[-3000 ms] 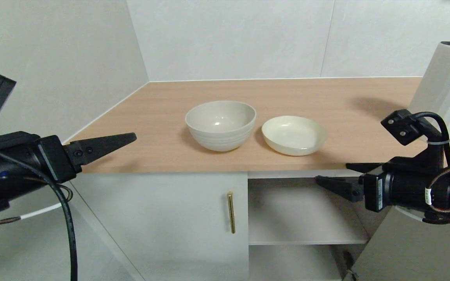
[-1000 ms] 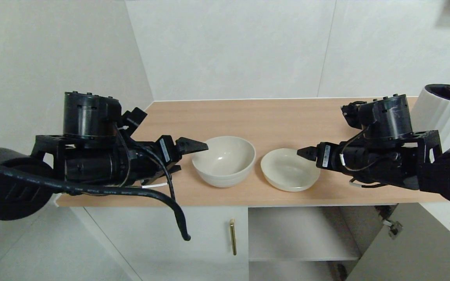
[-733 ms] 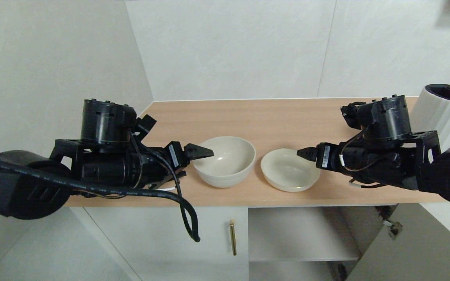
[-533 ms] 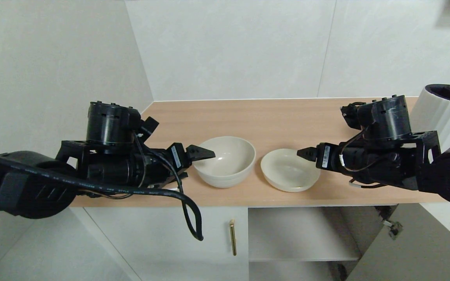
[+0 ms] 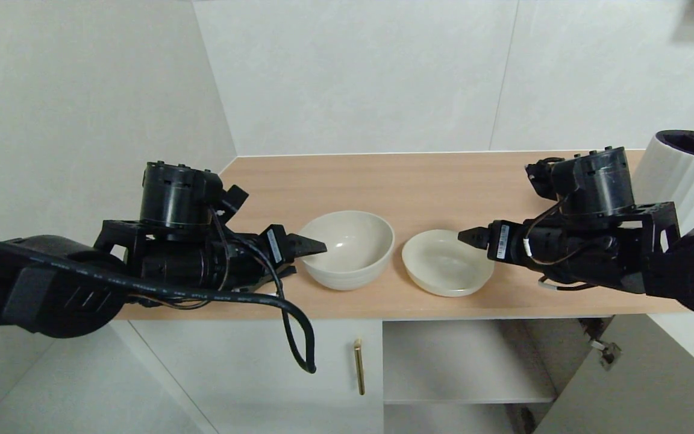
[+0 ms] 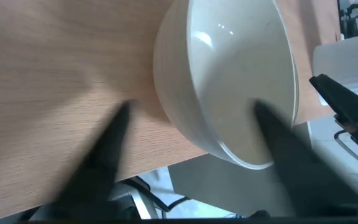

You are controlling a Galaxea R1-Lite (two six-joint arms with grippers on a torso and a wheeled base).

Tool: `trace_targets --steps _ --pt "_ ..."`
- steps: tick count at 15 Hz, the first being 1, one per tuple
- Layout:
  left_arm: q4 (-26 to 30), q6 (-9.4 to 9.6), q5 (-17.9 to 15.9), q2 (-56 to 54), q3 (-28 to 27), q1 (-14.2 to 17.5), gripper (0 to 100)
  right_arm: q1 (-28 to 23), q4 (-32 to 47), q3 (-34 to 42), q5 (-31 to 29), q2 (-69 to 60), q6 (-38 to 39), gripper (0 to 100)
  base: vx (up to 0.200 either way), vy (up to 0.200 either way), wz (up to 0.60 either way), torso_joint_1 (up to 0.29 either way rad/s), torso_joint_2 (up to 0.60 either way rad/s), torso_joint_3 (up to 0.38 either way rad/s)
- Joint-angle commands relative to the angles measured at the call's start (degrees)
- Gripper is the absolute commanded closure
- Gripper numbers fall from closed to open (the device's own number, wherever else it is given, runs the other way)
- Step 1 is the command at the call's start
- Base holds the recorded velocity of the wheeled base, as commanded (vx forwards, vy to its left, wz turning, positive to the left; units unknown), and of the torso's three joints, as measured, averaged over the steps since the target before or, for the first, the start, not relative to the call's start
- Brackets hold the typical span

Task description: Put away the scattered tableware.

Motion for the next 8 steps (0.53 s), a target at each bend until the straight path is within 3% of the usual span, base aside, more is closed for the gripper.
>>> trace_targets --steps 1,8 --pt "0.0 -0.03 0.0 -0.1 -0.1 0.0 100 0.0 0.0 0.0 0.0 -0.3 0.0 0 0.0 0.0 0.0 0.0 0.0 0.0" --pt "0.0 -0.03 0.0 -0.8 -0.2 0.0 100 0.0 0.1 0.0 -0.4 -0.2 -0.1 0 0.0 0.0 0.0 0.0 0.0 0.0"
